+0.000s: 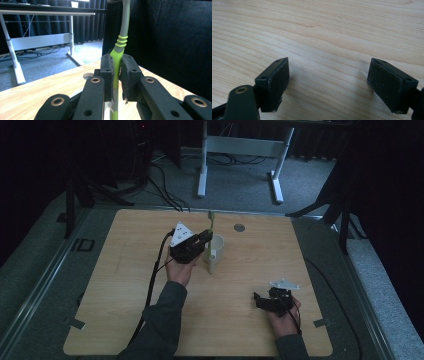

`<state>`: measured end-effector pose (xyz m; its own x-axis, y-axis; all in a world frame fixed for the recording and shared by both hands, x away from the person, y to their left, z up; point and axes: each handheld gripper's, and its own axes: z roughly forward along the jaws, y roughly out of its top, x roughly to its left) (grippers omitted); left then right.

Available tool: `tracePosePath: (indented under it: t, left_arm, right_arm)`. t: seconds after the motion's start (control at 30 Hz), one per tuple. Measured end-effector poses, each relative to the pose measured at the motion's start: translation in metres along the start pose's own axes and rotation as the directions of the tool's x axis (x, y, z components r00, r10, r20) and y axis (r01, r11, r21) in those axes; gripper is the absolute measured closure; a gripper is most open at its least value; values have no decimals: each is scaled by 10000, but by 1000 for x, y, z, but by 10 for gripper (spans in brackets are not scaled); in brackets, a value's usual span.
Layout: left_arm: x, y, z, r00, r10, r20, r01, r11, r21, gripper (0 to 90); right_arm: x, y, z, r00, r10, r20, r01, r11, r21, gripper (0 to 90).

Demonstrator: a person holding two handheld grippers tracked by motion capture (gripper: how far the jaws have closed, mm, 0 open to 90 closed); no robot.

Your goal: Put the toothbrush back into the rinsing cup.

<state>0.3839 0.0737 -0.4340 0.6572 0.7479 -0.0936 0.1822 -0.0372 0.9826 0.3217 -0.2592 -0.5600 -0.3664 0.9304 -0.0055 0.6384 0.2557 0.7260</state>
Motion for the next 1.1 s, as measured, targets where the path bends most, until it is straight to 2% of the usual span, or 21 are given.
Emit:
tracePosePath:
  t: [0.67,1.1]
  left_arm:
    - [-5,-3,9,10000,-25,-14,25,9999,-116,809]
    - [-5,-7,13,10000,26,-64,-25,10000,77,808]
  right_arm:
    - [0,0,0,10000,-11,-4,11,10000,-4,177]
    - [0,0,0,10000,-11,-16,11,10000,-6,177]
